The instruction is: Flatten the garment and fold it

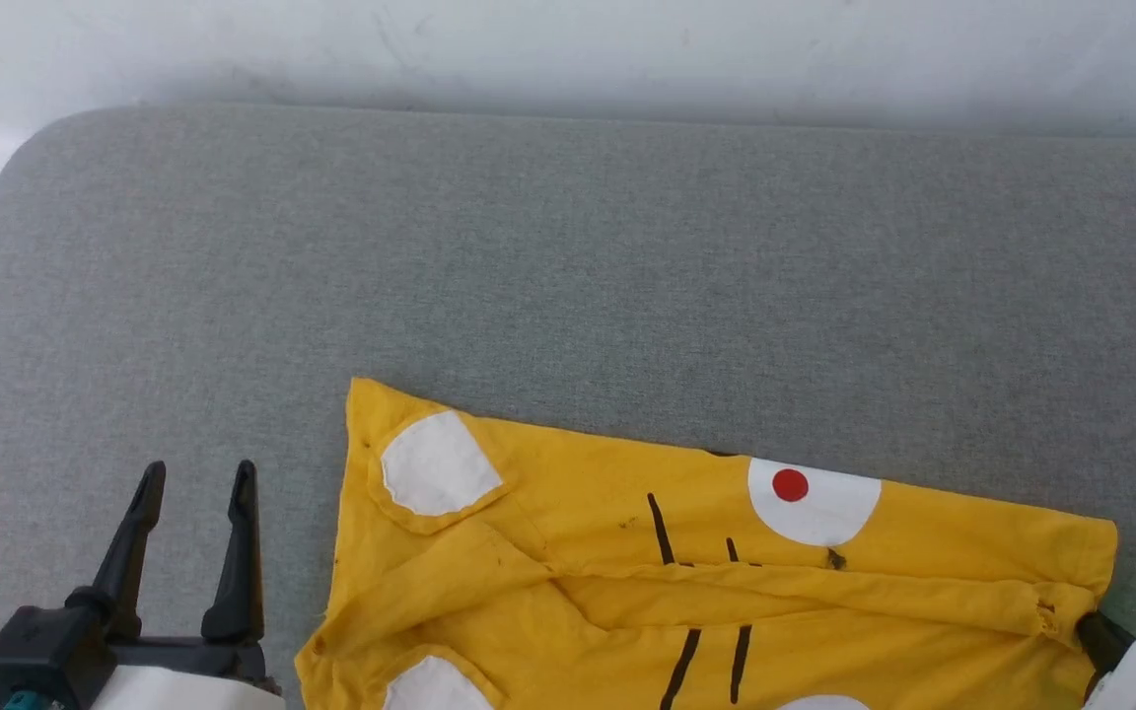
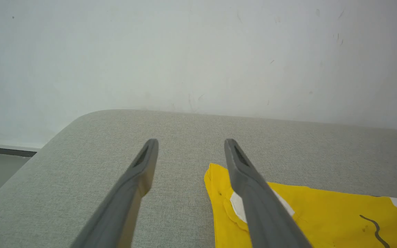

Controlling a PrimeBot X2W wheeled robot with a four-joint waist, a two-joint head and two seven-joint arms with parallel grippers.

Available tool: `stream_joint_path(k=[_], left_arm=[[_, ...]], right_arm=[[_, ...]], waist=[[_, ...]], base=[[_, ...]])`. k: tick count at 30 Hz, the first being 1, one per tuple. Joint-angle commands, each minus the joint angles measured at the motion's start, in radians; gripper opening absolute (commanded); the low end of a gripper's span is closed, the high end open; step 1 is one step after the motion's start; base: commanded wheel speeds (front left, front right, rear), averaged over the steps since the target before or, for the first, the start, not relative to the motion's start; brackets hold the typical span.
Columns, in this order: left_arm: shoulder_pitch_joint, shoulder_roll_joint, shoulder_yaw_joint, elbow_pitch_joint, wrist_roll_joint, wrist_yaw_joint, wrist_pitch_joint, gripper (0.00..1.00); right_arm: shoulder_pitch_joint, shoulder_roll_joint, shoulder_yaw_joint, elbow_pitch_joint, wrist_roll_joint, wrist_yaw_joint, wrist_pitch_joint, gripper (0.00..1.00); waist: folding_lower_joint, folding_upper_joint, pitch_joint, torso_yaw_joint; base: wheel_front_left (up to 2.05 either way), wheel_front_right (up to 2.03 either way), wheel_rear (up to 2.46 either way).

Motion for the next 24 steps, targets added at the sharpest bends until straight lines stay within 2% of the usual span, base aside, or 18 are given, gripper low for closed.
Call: stream_joint_path(k=[1,5,12,15,19,24], left_arm=[[0.0,-0.005,0.001,0.006,0.011,-0.003,-0.005,1.0],[0.007,-0.008,0.003,0.011,0.016,0.0,-0.005,1.0],[0.014,-0.027,-0.006,0.032,0.014,-0.016,-0.005,1.0],[0.016,-0.031,-0.009,0.039,0.013,-0.02,-0.005,1.0],[0.019,-0.039,-0.011,0.049,0.008,-0.026,-0.005,1.0],[0.021,-0.051,-0.007,0.054,0.004,-0.034,-0.005,1.0]], right_arm=[[-0.007,0.012,-0.004,0.03,-0.016,-0.002,-0.002,0.0],[-0.038,0.012,-0.081,0.012,-0.049,-0.002,-0.042,0.0],[-0.107,0.003,-0.302,-0.026,-0.176,-0.002,-0.074,0.0],[-0.116,-0.009,-0.333,-0.023,-0.184,-0.002,-0.067,0.0],[-0.106,-0.011,-0.282,-0.054,-0.161,-0.002,-0.029,0.0],[-0.081,0.008,-0.103,-0.17,-0.047,-0.002,0.07,0.0]], waist=[[0.0,0.0,-0.01,0.006],[0.0,0.0,-0.025,0.002],[0.0,0.0,-0.054,-0.01],[0.0,0.0,-0.059,-0.012],[0.0,0.0,-0.066,-0.017],[0.0,0.0,-0.067,-0.027]], base=[[0.0,0.0,0.0],[0.0,0.0,0.0],[0.0,0.0,0.0],[0.0,0.0,0.0],[0.0,0.0,0.0],[0.0,0.0,0.0]])
